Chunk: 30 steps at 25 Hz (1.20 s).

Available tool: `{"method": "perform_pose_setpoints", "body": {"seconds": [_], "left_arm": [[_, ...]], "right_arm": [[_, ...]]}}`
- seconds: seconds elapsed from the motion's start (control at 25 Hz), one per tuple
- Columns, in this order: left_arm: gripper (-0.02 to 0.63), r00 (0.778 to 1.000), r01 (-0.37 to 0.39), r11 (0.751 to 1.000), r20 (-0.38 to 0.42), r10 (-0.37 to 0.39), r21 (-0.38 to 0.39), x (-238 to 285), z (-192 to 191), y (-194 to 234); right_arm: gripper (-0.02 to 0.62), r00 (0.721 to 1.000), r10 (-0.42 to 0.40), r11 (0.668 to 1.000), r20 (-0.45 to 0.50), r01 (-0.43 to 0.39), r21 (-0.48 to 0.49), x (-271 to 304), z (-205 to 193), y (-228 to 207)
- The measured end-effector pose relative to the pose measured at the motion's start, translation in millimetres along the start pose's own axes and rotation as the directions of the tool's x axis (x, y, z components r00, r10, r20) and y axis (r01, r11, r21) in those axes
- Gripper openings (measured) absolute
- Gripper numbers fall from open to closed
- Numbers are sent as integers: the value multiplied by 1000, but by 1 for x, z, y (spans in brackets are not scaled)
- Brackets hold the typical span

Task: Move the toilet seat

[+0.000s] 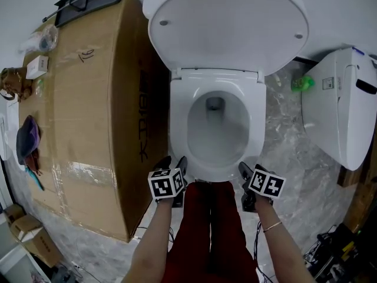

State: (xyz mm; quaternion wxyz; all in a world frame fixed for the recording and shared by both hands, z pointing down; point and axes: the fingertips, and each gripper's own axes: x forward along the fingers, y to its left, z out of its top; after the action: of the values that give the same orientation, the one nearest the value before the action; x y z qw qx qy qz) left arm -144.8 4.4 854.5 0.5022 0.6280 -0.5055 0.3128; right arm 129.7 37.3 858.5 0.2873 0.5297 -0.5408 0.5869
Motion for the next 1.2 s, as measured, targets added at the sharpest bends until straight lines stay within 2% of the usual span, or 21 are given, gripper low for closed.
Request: {"method": "perform_pose_setpoints", "body": {"seconds": [0.2,0.48,0.64,0.84,0.92,1.04,1.2], "left_arm": [[222,999,14,1000,-38,-15,-19,12,-2,-2],[225,995,76,990,-48,-83,-119,14,-5,-1],[225,995,81,994,-60,-85,-74,15,-1,-7],[225,996,63,995,-65,-68,-83,14,2,-11],[225,995,67,995,-69,-71,-69,10,1,-11],[225,994,77,993,-71,-84,-89,4,2,-12],[224,993,70,996,-90,-74,-48,-4,6,-15]], "right_arm": [[308,1000,-1,999,-23,2,38,10,-6,-8],[308,999,26,997,-46,-23,67,16,-9,-6],[307,996,60,996,-60,-56,63,19,-8,7],[308,996,66,994,-58,-60,86,17,-8,10],[308,995,76,993,-59,-70,97,15,-8,12],[308,995,83,990,-53,-76,117,9,-7,13],[308,995,100,984,-26,-95,148,-2,-2,18]]}}
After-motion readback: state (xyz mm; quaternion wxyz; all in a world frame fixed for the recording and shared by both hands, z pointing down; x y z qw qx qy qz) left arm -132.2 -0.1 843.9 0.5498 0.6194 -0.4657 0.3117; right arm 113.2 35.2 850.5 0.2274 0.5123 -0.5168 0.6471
